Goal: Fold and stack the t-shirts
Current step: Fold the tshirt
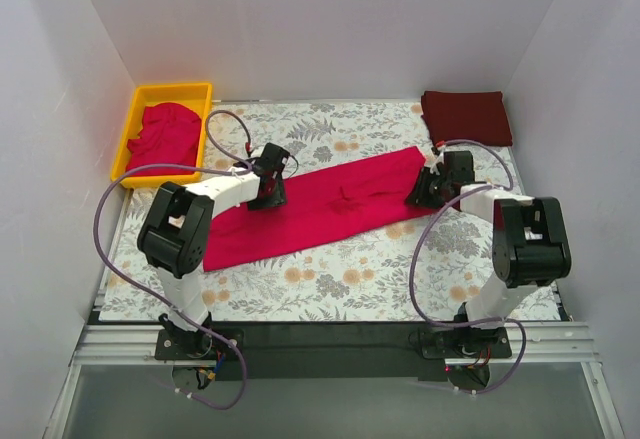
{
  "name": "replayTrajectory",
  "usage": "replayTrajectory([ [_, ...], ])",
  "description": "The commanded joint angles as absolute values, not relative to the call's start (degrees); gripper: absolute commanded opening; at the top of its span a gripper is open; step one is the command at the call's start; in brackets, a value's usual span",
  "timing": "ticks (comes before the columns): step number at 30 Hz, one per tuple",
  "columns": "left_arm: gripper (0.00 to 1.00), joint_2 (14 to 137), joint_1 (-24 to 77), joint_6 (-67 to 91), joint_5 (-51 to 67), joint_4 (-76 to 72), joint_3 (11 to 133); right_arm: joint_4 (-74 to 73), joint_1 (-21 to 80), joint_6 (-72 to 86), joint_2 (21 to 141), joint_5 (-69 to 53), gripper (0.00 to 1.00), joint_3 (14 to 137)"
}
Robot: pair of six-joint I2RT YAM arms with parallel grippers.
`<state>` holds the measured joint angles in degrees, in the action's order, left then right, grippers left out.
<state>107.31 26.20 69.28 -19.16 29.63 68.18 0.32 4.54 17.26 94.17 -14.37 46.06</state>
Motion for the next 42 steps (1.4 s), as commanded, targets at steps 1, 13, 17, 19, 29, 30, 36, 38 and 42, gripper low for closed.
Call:
replayTrajectory([
  [1, 0.51, 107.1, 25.7, 72.9, -19.3, 43.9, 61.2, 0.1, 4.4, 14.2, 101.5, -8.6, 0.38, 52.6],
  [13, 0.53, 95.4, 36.9, 92.8, 16.0, 34.9, 45.1, -4.3, 5.7, 12.1, 134.0, -24.0, 0.38, 97.2],
  [17, 0.57, 96.6, 43.7, 104.1, 23.9, 24.3, 46.0, -7.8, 6.2, 13.1, 141.8, -27.7, 0.39, 112.1],
  [19, 0.6, 98.5, 47.2, 106.8, 23.6, 19.7, 49.1, -8.2, 6.2, 13.1, 141.9, -27.9, 0.4, 115.0],
  [29, 0.74, 90.6, 48.7, 104.8, 9.6, 27.1, 59.1, -8.1, 6.8, 9.0, 115.6, -24.4, 0.42, 90.0],
  [30, 0.76, 89.3, 48.6, 103.9, 4.9, 28.8, 59.8, -8.1, 7.5, 9.0, 111.1, -24.3, 0.42, 86.9],
  [36, 0.82, 78.5, 44.6, 92.9, -11.7, 33.0, 58.9, -6.8, 13.0, 13.0, 99.5, -22.2, 0.42, 70.2],
  [38, 0.85, 76.5, 40.0, 89.9, -15.5, 33.0, 57.3, -2.6, 14.6, 15.1, 97.9, -22.1, 0.42, 66.7],
  [42, 0.87, 72.3, 31.6, 82.4, -17.0, 29.3, 54.5, 3.1, 16.3, 17.6, 99.9, -22.7, 0.42, 63.4],
])
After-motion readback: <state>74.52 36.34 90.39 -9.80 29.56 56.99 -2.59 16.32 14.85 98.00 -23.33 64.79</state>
